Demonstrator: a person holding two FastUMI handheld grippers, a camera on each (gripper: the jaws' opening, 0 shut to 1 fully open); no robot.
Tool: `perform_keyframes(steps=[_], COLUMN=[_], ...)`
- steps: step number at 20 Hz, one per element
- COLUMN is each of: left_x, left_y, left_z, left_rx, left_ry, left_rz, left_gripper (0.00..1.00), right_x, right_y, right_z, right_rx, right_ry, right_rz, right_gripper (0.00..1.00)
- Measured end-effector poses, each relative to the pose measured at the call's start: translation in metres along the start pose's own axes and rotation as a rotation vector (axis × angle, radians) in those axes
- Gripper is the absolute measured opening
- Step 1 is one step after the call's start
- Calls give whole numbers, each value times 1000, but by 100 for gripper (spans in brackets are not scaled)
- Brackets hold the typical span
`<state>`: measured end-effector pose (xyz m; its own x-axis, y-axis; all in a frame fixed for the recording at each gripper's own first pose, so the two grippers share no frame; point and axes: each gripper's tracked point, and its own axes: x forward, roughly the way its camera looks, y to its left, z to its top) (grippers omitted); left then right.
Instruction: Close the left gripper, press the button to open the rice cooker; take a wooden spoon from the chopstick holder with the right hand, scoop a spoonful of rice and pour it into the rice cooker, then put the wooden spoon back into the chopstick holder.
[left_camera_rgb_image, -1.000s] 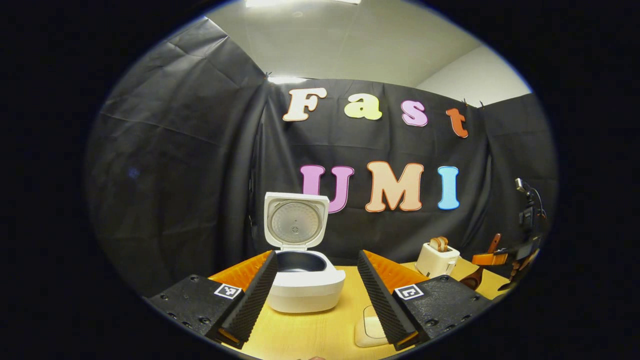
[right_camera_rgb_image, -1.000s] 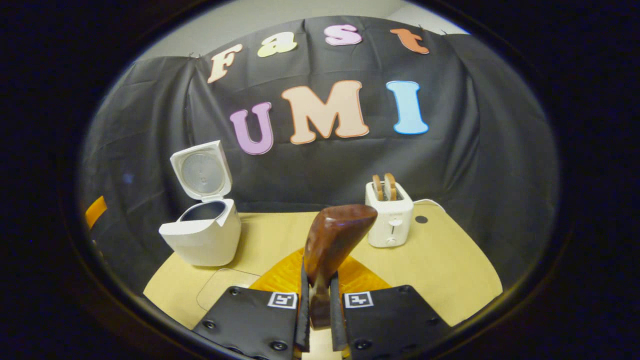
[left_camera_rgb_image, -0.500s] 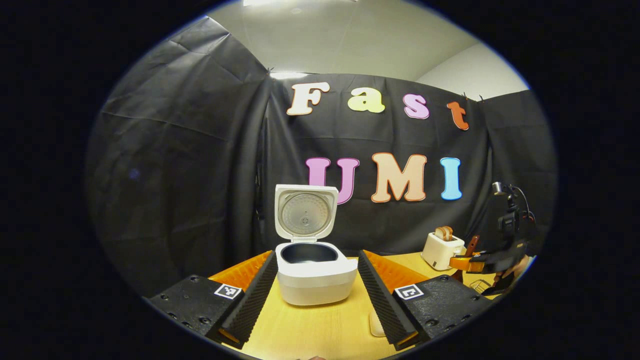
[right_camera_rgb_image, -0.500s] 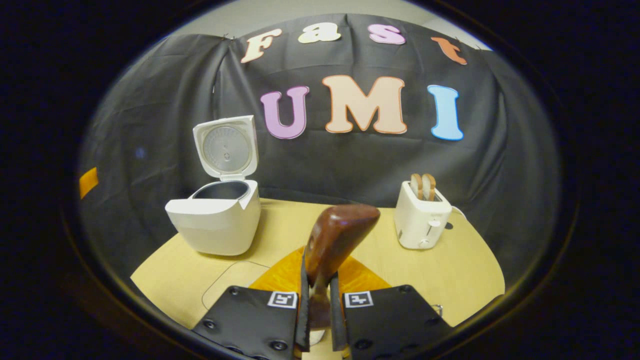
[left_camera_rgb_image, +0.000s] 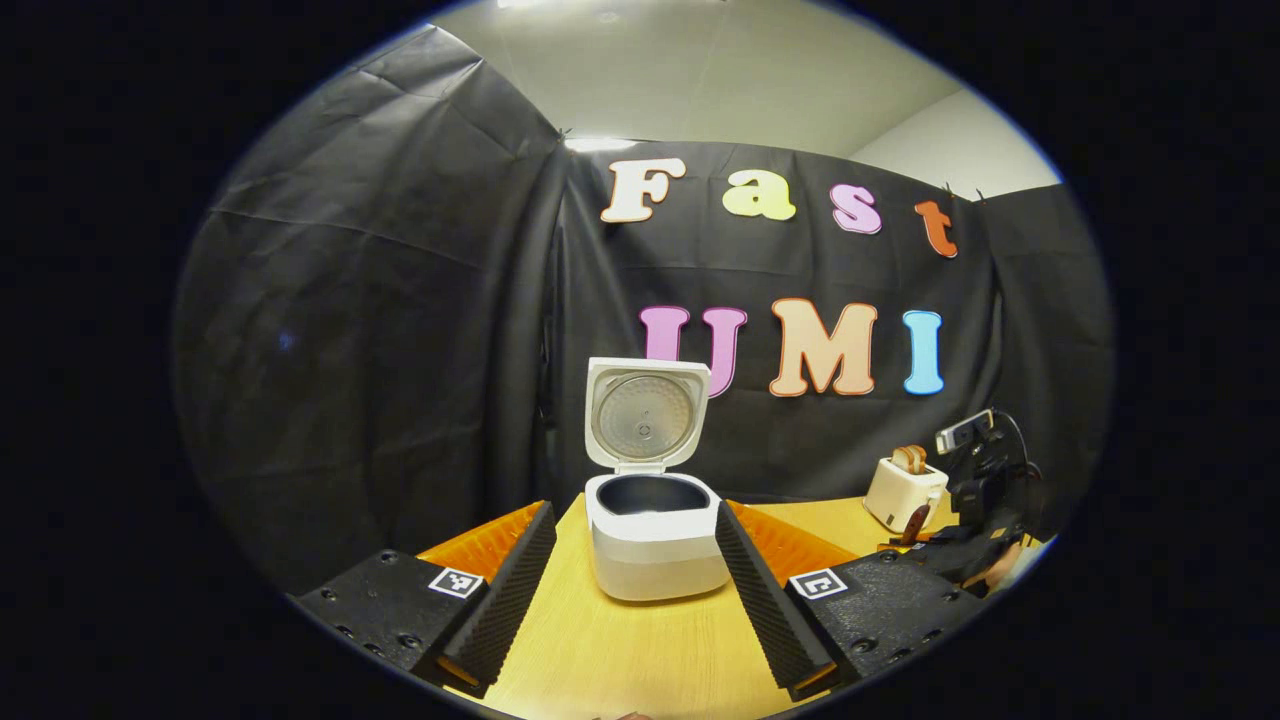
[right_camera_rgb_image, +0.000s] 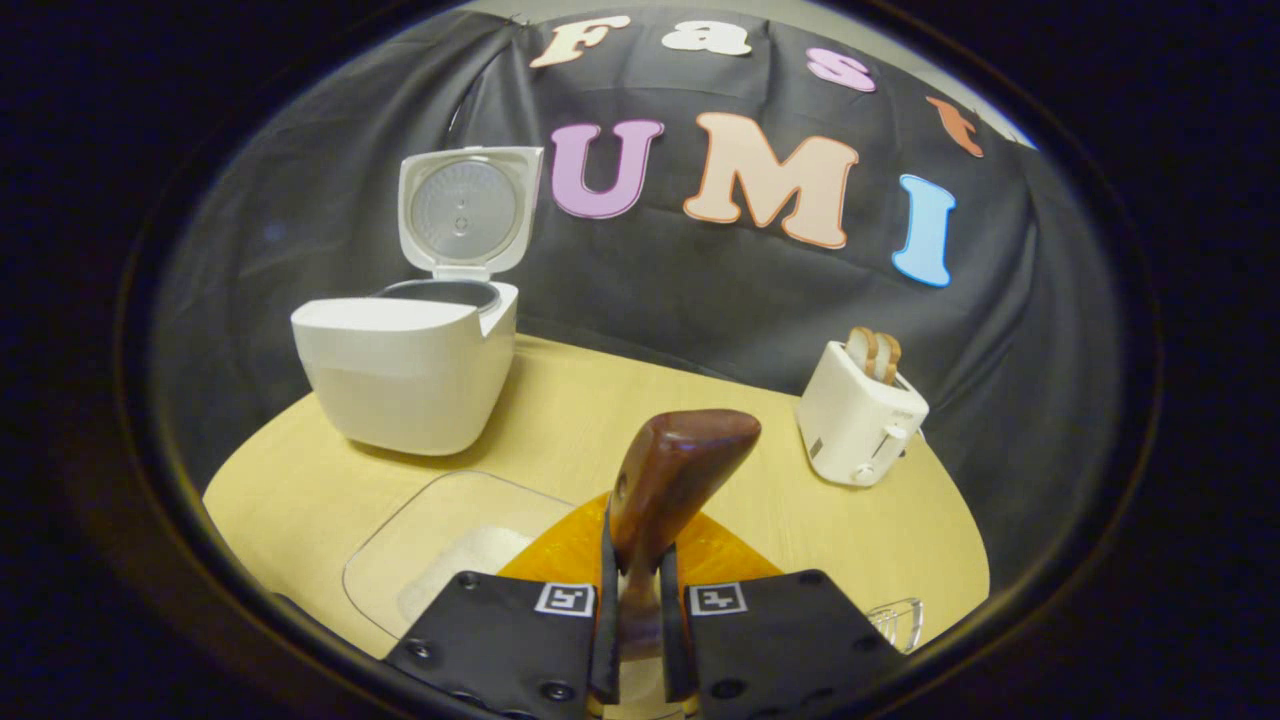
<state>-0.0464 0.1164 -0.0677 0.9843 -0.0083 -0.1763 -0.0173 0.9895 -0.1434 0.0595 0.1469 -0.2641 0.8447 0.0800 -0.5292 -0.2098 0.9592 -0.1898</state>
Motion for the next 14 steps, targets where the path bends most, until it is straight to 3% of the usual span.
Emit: perform_keyframes(steps=[3, 6, 14], left_x=[-1, 0, 1], left_y=[8, 10, 10], left_z=[-1, -1, -2], left_rx=[1, -5, -18], left_ry=[-1, -2, -1], left_rz=[10, 14, 14], left_gripper=[95, 95, 95], right_x=[2, 2, -8], right_y=[14, 38, 65], right_z=[-1, -8, -18], right_rx=[-18, 2, 252], right_ry=[4, 41, 142], right_rz=[-3, 46, 153], right_gripper=[19, 19, 20])
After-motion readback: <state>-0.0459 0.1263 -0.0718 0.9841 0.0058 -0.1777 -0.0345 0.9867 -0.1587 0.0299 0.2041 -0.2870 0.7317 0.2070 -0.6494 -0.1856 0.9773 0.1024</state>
